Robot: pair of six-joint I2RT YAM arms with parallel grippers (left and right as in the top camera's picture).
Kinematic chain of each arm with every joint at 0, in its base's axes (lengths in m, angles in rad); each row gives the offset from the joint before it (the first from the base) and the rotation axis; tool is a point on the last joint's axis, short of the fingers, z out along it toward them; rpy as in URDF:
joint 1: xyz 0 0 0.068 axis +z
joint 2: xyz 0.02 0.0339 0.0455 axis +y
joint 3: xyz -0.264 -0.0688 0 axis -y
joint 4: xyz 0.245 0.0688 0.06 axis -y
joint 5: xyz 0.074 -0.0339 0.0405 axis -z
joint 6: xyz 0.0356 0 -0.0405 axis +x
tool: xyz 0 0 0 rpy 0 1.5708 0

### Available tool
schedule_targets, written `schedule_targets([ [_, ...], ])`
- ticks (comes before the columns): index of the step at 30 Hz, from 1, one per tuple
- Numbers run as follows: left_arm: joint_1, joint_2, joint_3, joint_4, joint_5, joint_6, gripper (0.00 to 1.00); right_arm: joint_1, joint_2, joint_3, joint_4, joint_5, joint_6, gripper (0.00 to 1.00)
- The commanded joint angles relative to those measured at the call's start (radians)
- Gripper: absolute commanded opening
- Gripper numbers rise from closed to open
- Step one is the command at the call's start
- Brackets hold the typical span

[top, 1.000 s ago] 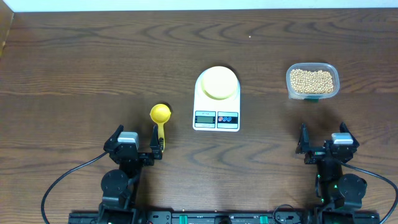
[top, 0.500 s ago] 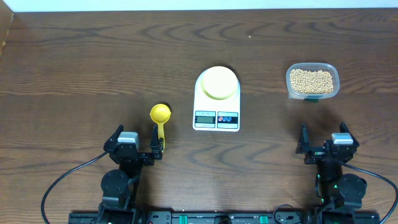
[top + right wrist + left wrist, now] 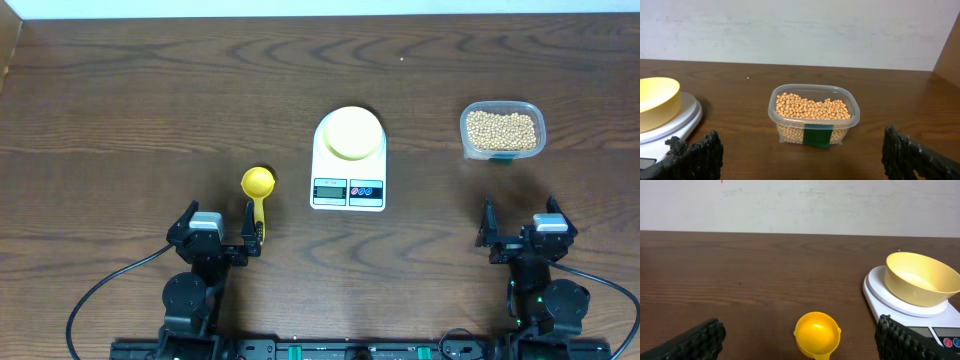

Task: Scoop item into bowl and weigh 50g on scale

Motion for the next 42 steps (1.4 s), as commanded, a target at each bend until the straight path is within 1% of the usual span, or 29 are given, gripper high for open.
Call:
schedule_targets([
  [1,0.006,0.001,-0.016,-0.042,-0.039,0.014,0.97,-0.008,-0.006,-0.002,-0.005,0.008,-0.013,0.99],
  [34,0.006,0.001,-0.015,-0.028,-0.04,0.014,0.97,-0.008,-0.006,-0.002,-0.005,0.008,-0.013,0.99],
  [42,0.006,0.001,0.045,-0.028,-0.047,0.013,0.97,-0.008,-0.006,-0.002,-0.005,0.008,-0.013,0.99],
])
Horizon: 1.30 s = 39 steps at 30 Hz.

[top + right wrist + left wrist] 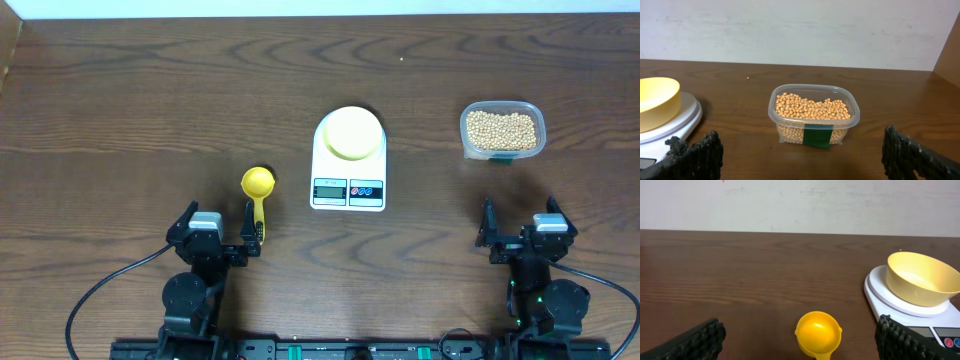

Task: Scoop item into bowl and weigh 50g on scale

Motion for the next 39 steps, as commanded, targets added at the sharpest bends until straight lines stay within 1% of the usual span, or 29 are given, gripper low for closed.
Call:
schedule_targets([
  [1,0.006,0.002,0.042,-0.022,-0.047,0.009,0.97,-0.008,-0.006,-0.002,-0.005,0.008,-0.013,0.99],
  [7,0.006,0.022,0.138,-0.126,-0.088,-0.002,0.97,-0.008,-0.006,-0.002,-0.005,0.008,-0.013,0.99],
  [12,0.006,0.106,0.237,-0.151,-0.103,-0.002,0.97,-0.008,-0.006,-0.002,-0.005,0.008,-0.013,0.99],
  [20,0.006,0.352,0.441,-0.241,-0.103,-0.001,0.98,-0.008,-0.006,-0.002,-0.005,0.008,-0.013,0.99],
  [27,0.006,0.587,0.656,-0.356,-0.102,0.003,0.97,-0.008,-0.006,-0.002,-0.005,0.008,-0.013,0.99],
  [31,0.006,0.714,0.799,-0.469,-0.101,0.003,0.97,-0.008,-0.006,-0.002,-0.005,0.008,-0.013,0.99],
  [35,0.025,0.851,0.983,-0.629,-0.094,0.002,0.97,-0.008,-0.006,-0.002,-0.005,0.008,-0.013,0.99],
  [39,0.066,0.984,1.157,-0.76,-0.019,0.006,0.98,-0.008,-0.006,-0.002,-0.005,0.008,-0.013,0.99],
])
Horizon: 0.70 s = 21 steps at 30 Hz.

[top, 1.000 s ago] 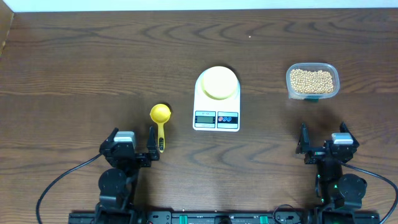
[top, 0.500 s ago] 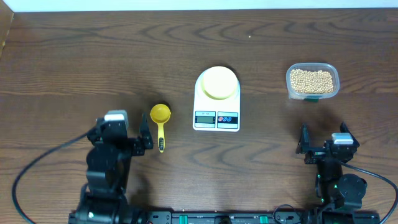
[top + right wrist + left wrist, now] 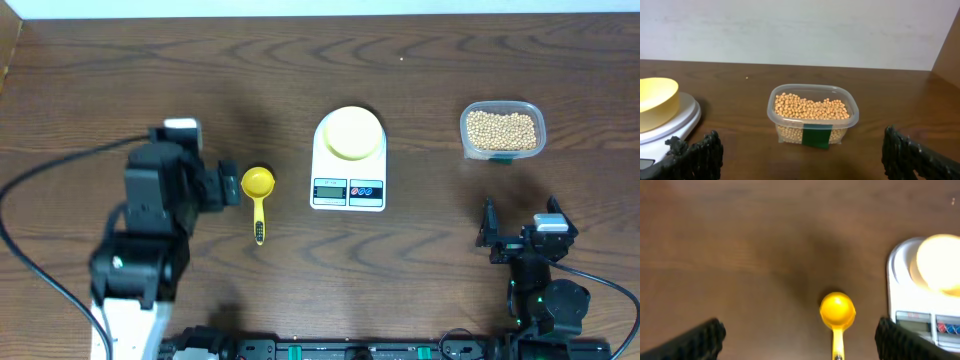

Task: Scoop item into bowl and weigh 50g on scale
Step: 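Raise the left arm and move the left gripper above the yellow scoop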

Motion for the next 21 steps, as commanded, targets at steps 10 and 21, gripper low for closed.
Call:
schedule_targets([
  [10,0.138,0.364,0.368,-0.209,0.237,0.079,0.97,-0.006,-0.006,-0.002,-0.005,0.008,-0.013,0.99],
  [21,0.138,0.588,0.385,-0.28,0.233,0.082,0.98,-0.006,-0.006,-0.002,-0.005,0.008,-0.013,0.99],
])
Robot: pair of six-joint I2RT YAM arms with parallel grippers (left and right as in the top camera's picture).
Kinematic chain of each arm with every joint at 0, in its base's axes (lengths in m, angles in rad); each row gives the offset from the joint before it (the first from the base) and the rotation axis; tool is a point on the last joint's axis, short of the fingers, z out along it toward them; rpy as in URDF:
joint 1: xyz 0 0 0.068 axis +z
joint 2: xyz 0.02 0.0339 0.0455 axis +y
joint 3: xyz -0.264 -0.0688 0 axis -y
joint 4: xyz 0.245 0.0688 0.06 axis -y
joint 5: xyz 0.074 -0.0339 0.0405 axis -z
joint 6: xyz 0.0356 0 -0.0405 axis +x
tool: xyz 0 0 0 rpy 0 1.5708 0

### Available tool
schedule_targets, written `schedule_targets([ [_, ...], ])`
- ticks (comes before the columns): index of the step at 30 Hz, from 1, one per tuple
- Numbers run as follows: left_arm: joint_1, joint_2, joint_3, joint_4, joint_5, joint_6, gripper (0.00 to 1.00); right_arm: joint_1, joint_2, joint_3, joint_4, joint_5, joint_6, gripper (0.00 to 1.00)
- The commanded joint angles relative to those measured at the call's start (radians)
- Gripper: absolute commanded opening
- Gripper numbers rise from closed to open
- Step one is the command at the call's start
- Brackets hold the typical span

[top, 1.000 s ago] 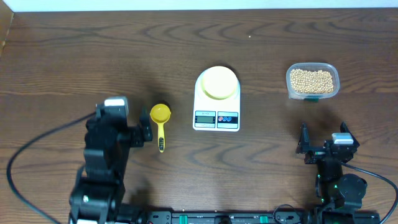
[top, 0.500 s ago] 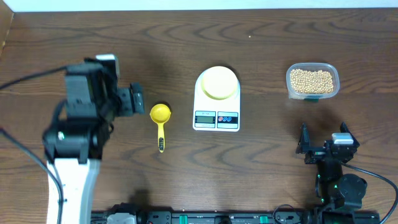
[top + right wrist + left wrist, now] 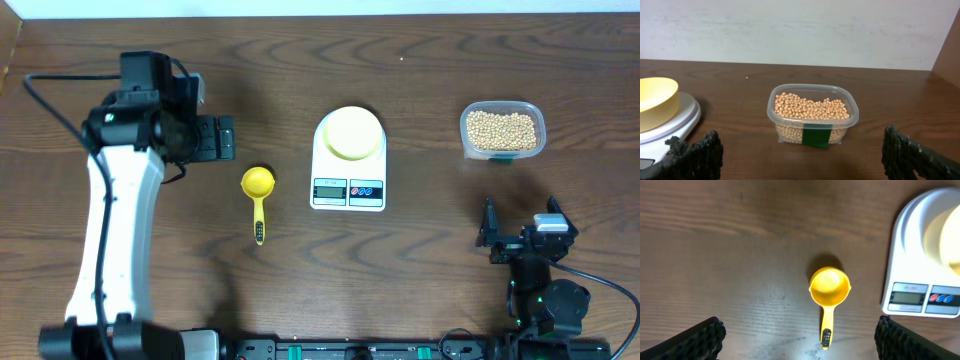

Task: Scoop item into bowl and weigh 50g on scale
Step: 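Raise the left arm and move the left gripper above the yellow scoop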

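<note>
A yellow measuring scoop (image 3: 257, 190) lies on the table left of the scale, cup away from me, handle toward me; the left wrist view shows it (image 3: 829, 287) from above. The white scale (image 3: 347, 192) carries an empty yellow bowl (image 3: 350, 132). A clear tub of soybeans (image 3: 503, 155) stands at the right and shows in the right wrist view (image 3: 816, 136). My left gripper (image 3: 222, 138) hangs open above the table, up and left of the scoop, holding nothing (image 3: 800, 345). The right gripper (image 3: 520, 224) rests open near the front edge (image 3: 800, 160).
The scale's display and buttons (image 3: 920, 300) face the near side. Bare dark wood (image 3: 420, 60) spreads around all the objects. The bowl (image 3: 657, 100) and scale edge (image 3: 677, 122) show at the left of the right wrist view.
My left gripper has moved from just left of the scoop to a spot farther back. Its camera now looks straight down with the scoop larger in view. The right arm is unchanged.
Both arms first rested open at the near edge, the left one facing the scoop and scale, and stayed so. Then the left arm stood raised beside the scoop, looking down. Now it hovers open behind and left of the scoop. No object has moved.
</note>
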Motion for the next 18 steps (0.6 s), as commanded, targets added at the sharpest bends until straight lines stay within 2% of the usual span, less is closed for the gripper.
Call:
schedule_targets([
  [1,0.002,0.058,0.022,-0.013,0.013,0.016,0.98,-0.006,-0.006,-0.002,-0.005,0.008,-0.013,0.99],
  [16,0.001,0.127,0.022,-0.016,0.014,0.016,0.98,-0.006,-0.006,-0.002,-0.005,0.008,-0.013,0.99],
  [18,-0.006,0.127,0.021,-0.034,0.012,0.048,0.98,-0.006,-0.006,-0.002,-0.005,0.008,-0.013,0.99],
])
